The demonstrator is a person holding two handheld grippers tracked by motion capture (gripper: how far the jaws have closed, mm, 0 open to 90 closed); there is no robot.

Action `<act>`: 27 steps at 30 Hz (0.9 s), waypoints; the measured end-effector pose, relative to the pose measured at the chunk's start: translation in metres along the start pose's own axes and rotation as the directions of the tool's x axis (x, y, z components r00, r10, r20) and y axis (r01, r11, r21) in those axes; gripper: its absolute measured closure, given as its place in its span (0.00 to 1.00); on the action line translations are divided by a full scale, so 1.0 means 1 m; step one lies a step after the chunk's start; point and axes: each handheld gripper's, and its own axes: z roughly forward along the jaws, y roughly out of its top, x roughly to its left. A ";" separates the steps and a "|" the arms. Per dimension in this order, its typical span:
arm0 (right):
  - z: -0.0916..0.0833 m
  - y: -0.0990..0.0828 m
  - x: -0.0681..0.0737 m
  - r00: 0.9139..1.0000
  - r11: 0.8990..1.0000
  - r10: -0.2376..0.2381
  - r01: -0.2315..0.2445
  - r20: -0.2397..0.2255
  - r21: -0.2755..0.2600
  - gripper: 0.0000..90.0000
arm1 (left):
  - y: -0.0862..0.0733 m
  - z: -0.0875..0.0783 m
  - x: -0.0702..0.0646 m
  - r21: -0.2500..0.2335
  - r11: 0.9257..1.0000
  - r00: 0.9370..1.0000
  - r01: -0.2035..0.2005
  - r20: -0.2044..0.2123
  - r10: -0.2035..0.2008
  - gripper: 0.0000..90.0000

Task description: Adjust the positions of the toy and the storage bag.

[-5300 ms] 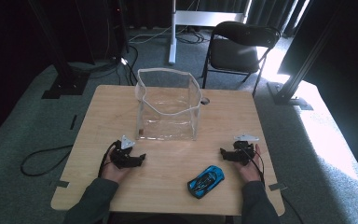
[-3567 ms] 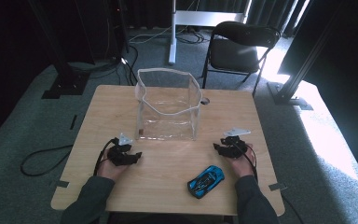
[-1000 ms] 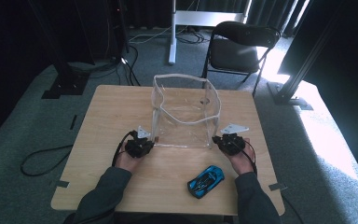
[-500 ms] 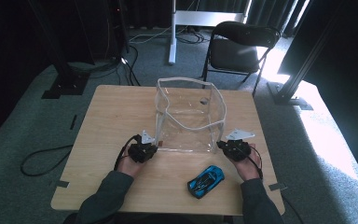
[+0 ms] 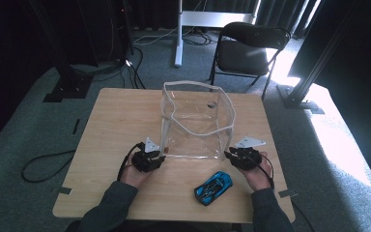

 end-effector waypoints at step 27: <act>-0.037 -0.085 0.041 0.999 0.986 -0.008 0.014 -0.038 0.165 0.57 | 0.001 0.031 -0.085 0.018 0.984 0.941 -0.175 0.299 0.162 0.60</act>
